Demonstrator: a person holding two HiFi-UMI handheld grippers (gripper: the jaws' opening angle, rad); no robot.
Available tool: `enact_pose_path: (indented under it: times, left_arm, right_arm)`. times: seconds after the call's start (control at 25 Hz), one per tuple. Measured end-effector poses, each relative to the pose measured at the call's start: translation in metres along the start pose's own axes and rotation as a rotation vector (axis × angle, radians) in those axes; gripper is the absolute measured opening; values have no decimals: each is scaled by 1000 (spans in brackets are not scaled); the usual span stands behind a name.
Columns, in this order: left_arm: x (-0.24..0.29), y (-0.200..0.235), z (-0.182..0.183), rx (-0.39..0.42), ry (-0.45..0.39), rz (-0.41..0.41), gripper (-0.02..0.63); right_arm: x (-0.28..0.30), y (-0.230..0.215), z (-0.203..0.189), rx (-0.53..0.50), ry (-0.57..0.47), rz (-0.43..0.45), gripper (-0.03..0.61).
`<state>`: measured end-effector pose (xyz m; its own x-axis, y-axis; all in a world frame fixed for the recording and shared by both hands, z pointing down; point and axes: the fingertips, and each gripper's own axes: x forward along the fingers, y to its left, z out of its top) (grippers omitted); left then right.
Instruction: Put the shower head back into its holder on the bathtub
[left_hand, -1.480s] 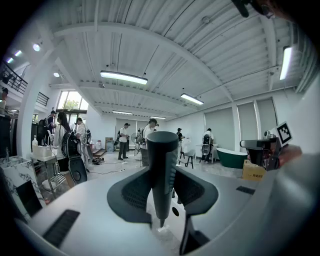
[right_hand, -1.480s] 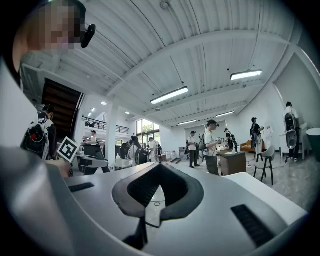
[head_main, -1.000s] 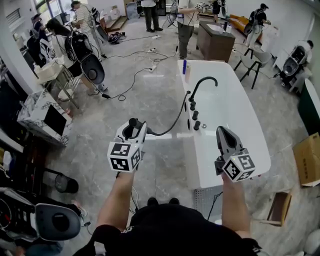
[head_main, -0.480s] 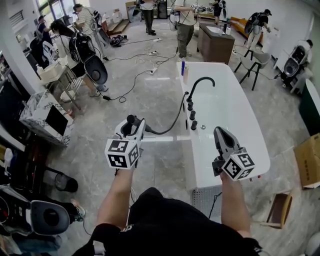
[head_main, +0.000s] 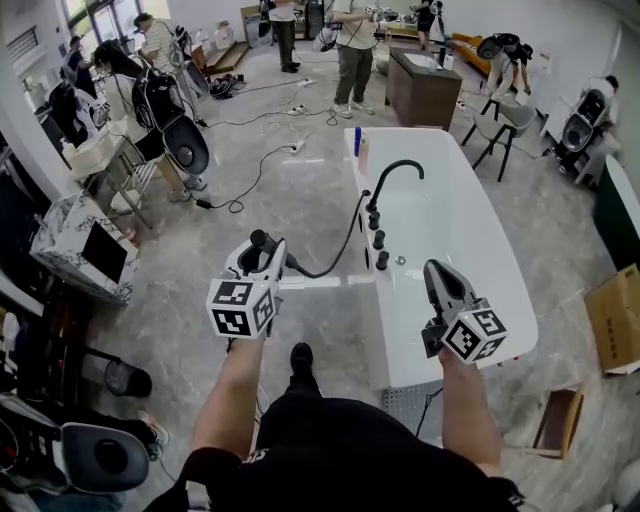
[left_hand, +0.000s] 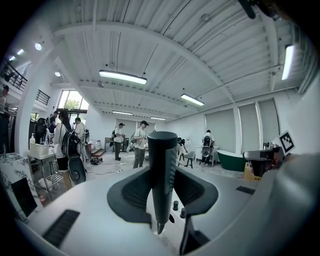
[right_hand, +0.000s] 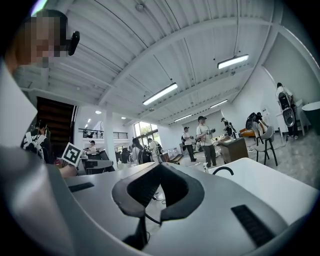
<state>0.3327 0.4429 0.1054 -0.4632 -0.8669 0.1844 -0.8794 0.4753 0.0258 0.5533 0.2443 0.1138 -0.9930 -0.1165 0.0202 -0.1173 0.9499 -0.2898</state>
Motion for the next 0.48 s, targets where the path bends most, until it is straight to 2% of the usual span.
enact_pose_path:
  times: [0.2, 0.48]
  left_arm:
    - [36, 33, 2, -4, -2, -16, 143]
    - [104, 105, 1, -23, 30, -35, 143]
  right_arm:
    - [47, -8, -8, 9, 24, -11, 14]
    - [144, -19, -16, 30, 64, -26, 14]
